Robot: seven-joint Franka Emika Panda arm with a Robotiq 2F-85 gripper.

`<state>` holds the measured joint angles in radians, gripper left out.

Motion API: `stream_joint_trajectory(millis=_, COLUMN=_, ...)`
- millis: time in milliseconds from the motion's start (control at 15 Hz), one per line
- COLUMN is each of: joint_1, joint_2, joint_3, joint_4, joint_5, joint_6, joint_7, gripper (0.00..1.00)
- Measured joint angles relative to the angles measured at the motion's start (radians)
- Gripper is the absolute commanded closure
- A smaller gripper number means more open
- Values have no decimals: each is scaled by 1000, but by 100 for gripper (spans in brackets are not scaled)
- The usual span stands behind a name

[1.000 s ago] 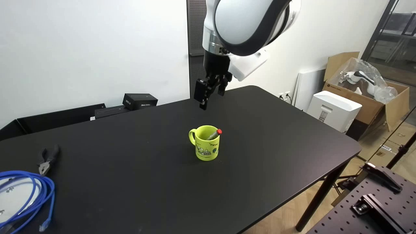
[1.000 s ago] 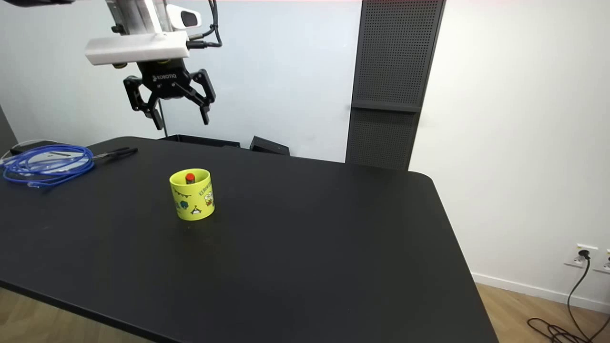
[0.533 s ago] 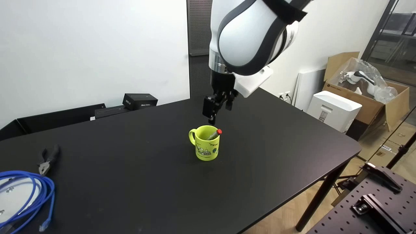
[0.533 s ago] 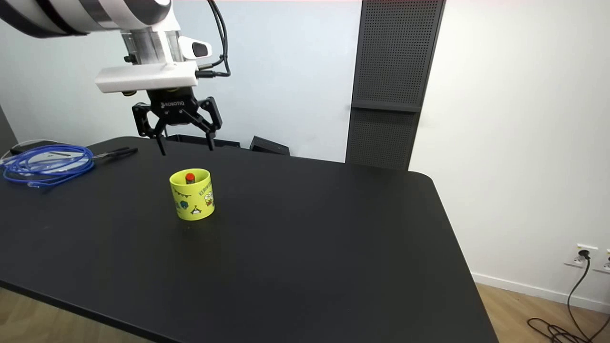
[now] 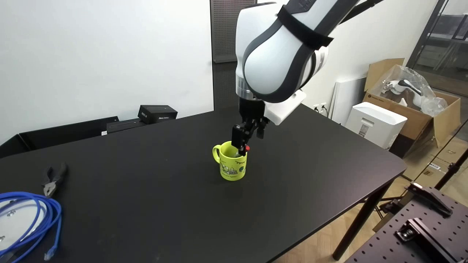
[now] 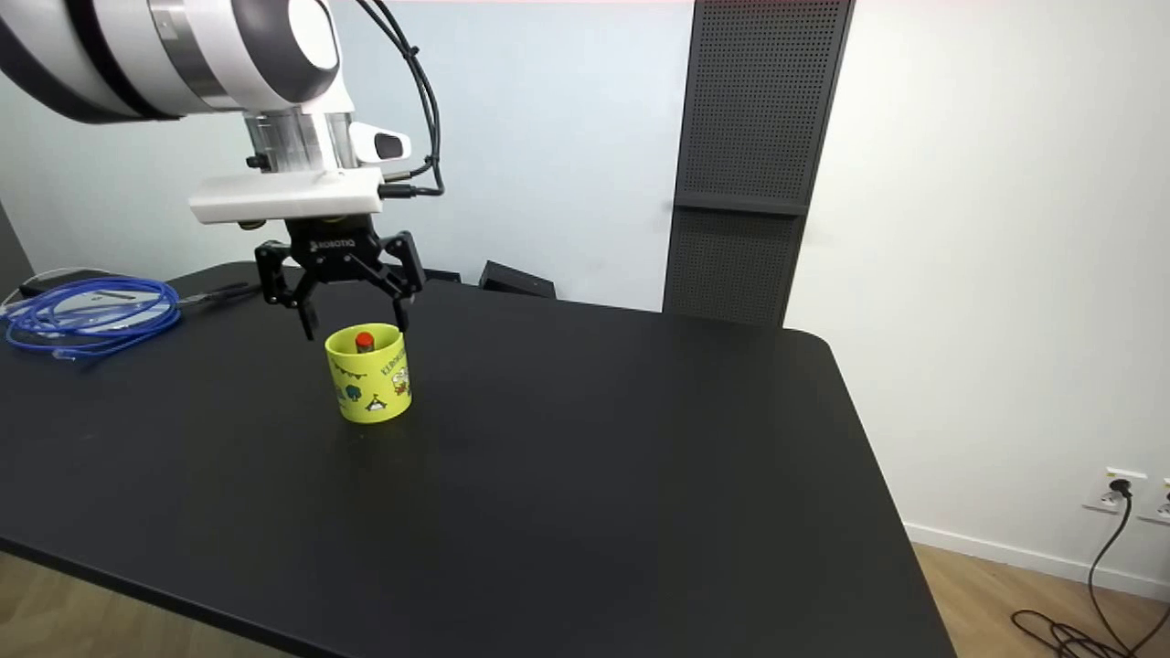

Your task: Take the marker out of the mug and put it on the table

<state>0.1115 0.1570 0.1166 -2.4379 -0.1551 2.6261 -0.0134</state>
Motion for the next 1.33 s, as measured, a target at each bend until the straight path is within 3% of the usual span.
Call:
stream_joint_trajectory(millis=467, joint_1=4, joint_2=26, joint_3=2, joint_4=13, joint_5=0, joint_6=0, joint_7=-6, gripper=0)
stream_joint_trajectory(millis=533, joint_1=4, joint_2=29, joint_3=2, joint_4=15, joint_5=0, joint_6=0, joint_7=-6, gripper=25)
stream_joint_trajectory(millis=600, joint_1=4, joint_2=32, joint_3=2, joint_4=17, joint_5=0, joint_6=0, joint_7=-7, gripper=26)
stream_joint_trajectory(millis=1200, joint_1=3, joint_2=73, joint_3=2, joint_4=51, joint_5=7, joint_6=0, joint_7=-11, gripper=89)
stream_joint_trajectory(millis=1333, joint_1=3, joint_2=78, joint_3=2, joint_4=59, joint_5=19, joint_6=0, joint_7=-19, gripper=98)
